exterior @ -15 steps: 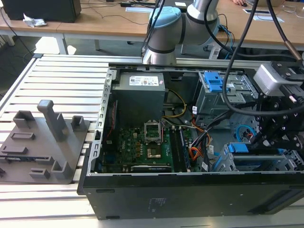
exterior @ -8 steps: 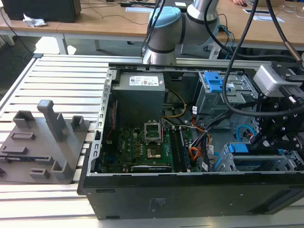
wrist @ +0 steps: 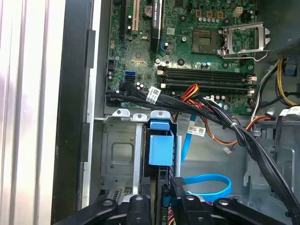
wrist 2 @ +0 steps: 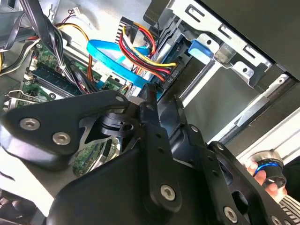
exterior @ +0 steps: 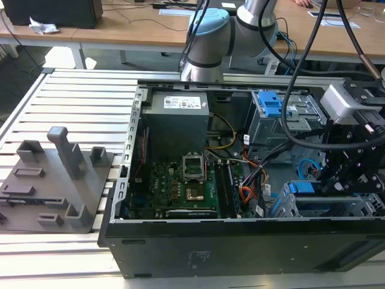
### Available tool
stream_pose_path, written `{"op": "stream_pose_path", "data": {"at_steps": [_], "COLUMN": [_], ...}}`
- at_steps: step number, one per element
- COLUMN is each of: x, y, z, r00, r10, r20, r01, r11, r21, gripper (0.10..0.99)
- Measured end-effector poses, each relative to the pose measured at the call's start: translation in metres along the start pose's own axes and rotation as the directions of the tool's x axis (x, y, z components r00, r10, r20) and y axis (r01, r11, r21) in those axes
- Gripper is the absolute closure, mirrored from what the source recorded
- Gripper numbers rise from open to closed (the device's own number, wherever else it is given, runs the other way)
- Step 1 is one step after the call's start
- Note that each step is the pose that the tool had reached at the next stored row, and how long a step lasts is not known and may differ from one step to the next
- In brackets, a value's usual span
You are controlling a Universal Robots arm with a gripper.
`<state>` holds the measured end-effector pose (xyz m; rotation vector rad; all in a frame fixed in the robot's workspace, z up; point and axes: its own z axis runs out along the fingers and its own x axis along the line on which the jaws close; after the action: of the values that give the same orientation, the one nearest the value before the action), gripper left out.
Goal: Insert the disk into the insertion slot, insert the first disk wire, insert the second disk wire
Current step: 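Insert the second disk wire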
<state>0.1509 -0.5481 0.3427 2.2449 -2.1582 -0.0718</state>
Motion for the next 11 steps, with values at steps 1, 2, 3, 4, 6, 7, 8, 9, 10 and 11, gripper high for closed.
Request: {"op": "stream_pose_path", "data": {"at_steps": [1,2,3,4,6,7,8,9,10,11], "x": [-0.0003,-0.0007,-0.0018,-0.0025,-0.0034,-0.0039,-0.0043,-0.0044,-0.0044,-0.0044], "y": [0.0004,0.0008,0.0012,0.0014,0.0018,0.0020,0.0022,0.0023,0.0023,0.0023], "z": [-0.0085,-0.0152,-0.0232,-0.0291,-0.0370,-0.0401,-0.0442,-0.0462,-0.0469,-0.0470], "r00": [1.0000,1.0000,1.0000,1.0000,1.0000,1.0000,1.0000,1.0000,1.0000,1.0000], "r10": [0.000,0.000,0.000,0.000,0.000,0.000,0.000,0.000,0.000,0.000], "r20": [-0.0004,-0.0007,-0.0016,-0.0023,-0.0042,-0.0050,-0.0061,-0.0064,-0.0061,-0.0060], "r01": [0.000,0.000,0.000,0.000,0.000,0.000,0.000,0.000,0.000,0.000], "r11": [1.0000,1.0000,1.0000,1.0000,1.0000,1.0000,1.0000,1.0000,1.0000,1.0000], "r21": [0.000,0.001,0.001,0.001,0.001,0.001,0.001,0.001,0.001,0.001], "gripper": [0.784,0.784,0.784,0.800,0.929,0.929,0.980,0.980,0.980,0.980]}}
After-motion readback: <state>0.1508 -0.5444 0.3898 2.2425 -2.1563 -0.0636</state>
